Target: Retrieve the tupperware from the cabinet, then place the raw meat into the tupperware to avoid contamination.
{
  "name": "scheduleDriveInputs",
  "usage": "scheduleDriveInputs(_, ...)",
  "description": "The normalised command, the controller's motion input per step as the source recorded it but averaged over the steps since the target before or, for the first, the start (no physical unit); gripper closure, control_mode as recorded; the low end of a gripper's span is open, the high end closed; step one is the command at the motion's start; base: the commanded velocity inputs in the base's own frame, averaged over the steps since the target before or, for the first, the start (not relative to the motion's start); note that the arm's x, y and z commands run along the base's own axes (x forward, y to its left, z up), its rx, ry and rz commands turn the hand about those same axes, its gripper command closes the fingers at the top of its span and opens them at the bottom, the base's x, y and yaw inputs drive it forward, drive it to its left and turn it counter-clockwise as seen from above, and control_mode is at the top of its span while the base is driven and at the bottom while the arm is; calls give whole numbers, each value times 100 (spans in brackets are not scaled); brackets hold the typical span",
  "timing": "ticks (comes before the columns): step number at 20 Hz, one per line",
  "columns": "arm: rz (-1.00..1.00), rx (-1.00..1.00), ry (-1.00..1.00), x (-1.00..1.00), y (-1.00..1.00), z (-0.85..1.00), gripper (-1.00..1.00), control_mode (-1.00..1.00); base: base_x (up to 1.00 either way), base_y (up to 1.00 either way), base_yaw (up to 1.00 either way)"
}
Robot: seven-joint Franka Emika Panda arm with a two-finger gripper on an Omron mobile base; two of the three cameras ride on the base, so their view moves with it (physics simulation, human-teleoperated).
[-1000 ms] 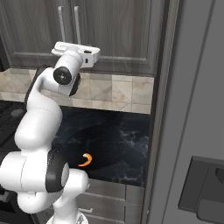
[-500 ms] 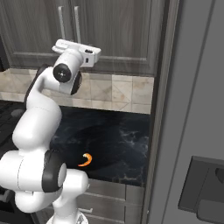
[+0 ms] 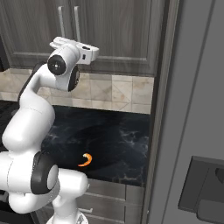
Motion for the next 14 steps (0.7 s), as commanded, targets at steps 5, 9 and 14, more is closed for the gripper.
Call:
scheduleDriveInputs(5, 0, 0, 0, 11, 0, 0, 100, -100, 0, 0, 0)
scheduleDriveInputs(9, 1, 0, 0, 8, 0, 0, 100, -100, 0, 0, 0)
scheduleDriveInputs(14, 5, 0, 0, 19, -4, -2, 100, -100, 0, 0, 0)
